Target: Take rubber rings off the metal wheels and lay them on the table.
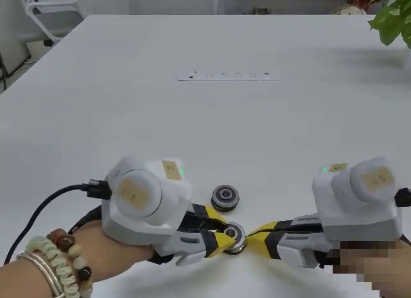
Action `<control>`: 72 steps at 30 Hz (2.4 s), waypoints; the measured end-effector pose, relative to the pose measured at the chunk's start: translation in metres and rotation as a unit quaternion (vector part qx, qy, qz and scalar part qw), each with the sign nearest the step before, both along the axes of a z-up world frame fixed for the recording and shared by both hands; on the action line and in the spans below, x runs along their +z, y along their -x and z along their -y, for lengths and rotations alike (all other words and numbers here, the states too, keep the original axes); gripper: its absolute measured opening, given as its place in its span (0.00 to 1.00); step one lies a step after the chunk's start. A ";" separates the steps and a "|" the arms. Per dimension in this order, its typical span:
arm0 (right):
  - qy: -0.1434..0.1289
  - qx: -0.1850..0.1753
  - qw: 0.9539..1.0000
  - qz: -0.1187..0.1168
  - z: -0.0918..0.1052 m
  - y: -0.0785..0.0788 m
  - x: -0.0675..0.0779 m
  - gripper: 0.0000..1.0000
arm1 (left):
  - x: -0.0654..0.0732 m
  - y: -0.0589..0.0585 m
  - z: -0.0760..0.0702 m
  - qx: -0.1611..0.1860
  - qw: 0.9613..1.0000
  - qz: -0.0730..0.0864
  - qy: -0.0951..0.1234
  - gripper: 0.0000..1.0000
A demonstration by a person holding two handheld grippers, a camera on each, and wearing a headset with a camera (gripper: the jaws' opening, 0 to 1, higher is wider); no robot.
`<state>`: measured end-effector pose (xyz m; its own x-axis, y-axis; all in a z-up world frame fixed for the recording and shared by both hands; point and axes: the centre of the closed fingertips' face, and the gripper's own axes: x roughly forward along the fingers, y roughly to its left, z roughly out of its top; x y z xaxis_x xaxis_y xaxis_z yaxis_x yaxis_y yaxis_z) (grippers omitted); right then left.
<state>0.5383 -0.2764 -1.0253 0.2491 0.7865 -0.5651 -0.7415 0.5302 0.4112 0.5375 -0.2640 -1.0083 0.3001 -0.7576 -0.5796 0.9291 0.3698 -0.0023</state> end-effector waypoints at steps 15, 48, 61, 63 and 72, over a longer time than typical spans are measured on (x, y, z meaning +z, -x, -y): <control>-0.097 -0.072 0.987 -0.108 -0.003 0.002 0.013 0.00 | 0.001 0.001 0.000 0.002 1.000 -0.001 0.010 0.14; -0.137 -0.064 0.980 -0.131 -0.012 0.006 0.022 0.00 | 0.001 0.001 -0.001 0.006 1.000 0.005 0.013 0.13; -0.153 -0.056 0.978 -0.131 -0.015 0.006 0.027 0.00 | 0.001 0.001 -0.001 0.005 1.000 0.006 0.015 0.13; -0.154 -0.054 0.978 -0.130 -0.015 0.006 0.027 0.00 | 0.001 0.001 -0.001 0.004 1.000 0.006 0.015 0.13; -0.156 -0.074 0.976 -0.132 -0.010 0.000 0.026 0.00 | 0.001 0.001 0.000 0.005 1.000 0.008 0.015 0.14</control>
<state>0.5381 -0.2666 -0.9995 0.2503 0.8970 -0.3642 -0.5129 0.4419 0.7360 0.5364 -0.2642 -1.0074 0.3162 -0.7721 -0.5513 0.9257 0.3782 0.0013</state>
